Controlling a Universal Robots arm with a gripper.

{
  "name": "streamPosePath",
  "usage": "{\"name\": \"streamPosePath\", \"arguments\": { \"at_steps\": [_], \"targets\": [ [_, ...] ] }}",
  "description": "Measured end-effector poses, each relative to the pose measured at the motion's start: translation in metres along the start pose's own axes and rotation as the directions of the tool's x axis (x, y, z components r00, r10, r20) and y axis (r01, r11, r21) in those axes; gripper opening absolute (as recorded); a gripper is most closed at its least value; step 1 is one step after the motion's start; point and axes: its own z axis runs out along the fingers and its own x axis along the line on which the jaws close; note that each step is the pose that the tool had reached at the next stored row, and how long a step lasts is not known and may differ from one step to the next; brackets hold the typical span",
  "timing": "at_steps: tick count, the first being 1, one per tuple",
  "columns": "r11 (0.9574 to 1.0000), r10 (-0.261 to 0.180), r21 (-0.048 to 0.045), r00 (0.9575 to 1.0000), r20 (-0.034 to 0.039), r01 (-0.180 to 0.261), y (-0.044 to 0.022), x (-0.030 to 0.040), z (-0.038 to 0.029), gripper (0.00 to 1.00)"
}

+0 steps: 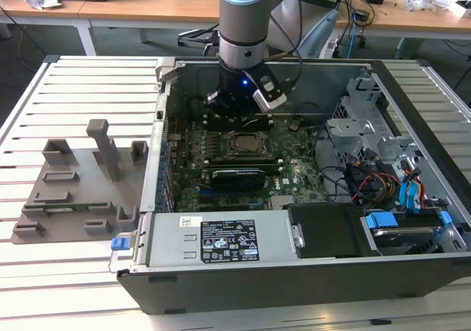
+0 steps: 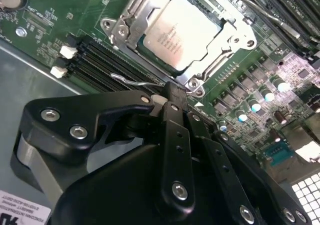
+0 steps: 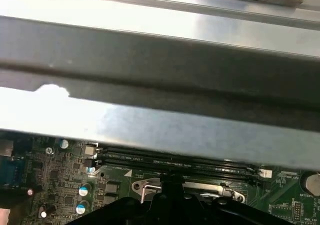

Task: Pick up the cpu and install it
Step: 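Install the first cpu locking lever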

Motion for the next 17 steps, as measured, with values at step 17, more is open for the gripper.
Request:
{"name": "streamPosePath", "arguments": {
  "at_steps": [17],
  "targets": [
    [1.0, 0.0, -0.0016, 0.9999, -0.012, 0.0, 0.0021, -0.0116, 0.0018, 0.11]
  ]
}}
